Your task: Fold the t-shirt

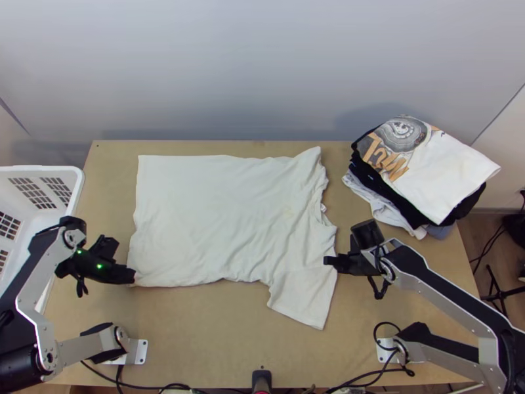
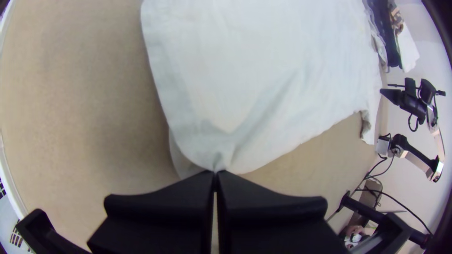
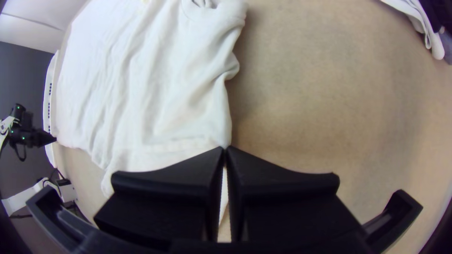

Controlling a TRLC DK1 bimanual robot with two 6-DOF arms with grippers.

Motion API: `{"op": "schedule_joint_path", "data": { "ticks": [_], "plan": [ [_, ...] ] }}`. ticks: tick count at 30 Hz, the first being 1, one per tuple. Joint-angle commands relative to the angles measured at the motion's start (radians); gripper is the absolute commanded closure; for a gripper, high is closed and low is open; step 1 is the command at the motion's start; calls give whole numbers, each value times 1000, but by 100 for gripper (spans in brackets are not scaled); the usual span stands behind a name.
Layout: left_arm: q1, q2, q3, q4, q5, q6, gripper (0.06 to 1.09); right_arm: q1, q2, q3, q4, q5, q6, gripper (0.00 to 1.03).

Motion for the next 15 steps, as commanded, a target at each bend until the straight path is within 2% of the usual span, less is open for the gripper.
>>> {"op": "schedule_joint_path", "data": {
  "ticks": [1, 15],
  "plan": [
    [83, 25, 29, -1, 1, 51, 105, -21, -31, -7, -13, 16, -12, 100],
    [125, 36, 47, 2, 3, 68, 105, -87, -86, -9, -50, 30, -50, 100]
  ]
}}
